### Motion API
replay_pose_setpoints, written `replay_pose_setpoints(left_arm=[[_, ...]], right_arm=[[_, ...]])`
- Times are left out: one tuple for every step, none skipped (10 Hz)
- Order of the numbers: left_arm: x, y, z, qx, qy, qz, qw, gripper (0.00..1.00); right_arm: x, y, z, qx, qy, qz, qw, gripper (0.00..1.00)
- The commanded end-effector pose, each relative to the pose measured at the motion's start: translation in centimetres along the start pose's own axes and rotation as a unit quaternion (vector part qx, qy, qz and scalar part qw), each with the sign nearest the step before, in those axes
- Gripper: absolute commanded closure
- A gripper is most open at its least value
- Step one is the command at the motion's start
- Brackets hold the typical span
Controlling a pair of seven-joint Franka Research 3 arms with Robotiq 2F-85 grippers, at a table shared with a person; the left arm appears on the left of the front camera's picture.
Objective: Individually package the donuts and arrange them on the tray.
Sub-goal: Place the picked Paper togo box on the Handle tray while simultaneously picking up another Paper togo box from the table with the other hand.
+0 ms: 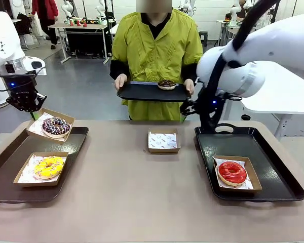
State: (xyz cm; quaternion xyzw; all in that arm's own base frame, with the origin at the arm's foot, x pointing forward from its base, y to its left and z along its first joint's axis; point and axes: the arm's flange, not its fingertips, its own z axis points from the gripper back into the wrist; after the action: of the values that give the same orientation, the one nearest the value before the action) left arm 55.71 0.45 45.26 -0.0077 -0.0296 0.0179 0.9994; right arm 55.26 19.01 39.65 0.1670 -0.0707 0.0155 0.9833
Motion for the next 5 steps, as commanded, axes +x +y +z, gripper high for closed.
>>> replay_pose_setpoints(left_arm=[[1.2,1.3,-0.4,-0.017,-0.006,0.007,1.0,0.99],[1.4,1.9,-1.0,-0.023,-0.003,0.01,1.0,0.99],[1.5,2.4,-1.6,-0.029,0.002,0.008,1.0,0.99],[1.6,2.7,-2.1,-0.03,0.006,0.007,1.0,0.99],[1.6,2.9,-2.5,-0.03,0.005,0.007,1.0,0.99]], right_arm=[[2.6,2.6,-2.2,-0.047,0.008,-0.008,0.999,0.0],[3.1,3.5,-3.5,-0.07,0.009,-0.007,0.997,0.0],[3.3,4.3,-4.9,-0.092,0.012,-0.004,0.996,0.0],[3.4,4.8,-6.0,-0.104,0.016,-0.002,0.994,0.0],[3.3,5.1,-6.8,-0.115,0.015,0.003,0.993,0.0]])
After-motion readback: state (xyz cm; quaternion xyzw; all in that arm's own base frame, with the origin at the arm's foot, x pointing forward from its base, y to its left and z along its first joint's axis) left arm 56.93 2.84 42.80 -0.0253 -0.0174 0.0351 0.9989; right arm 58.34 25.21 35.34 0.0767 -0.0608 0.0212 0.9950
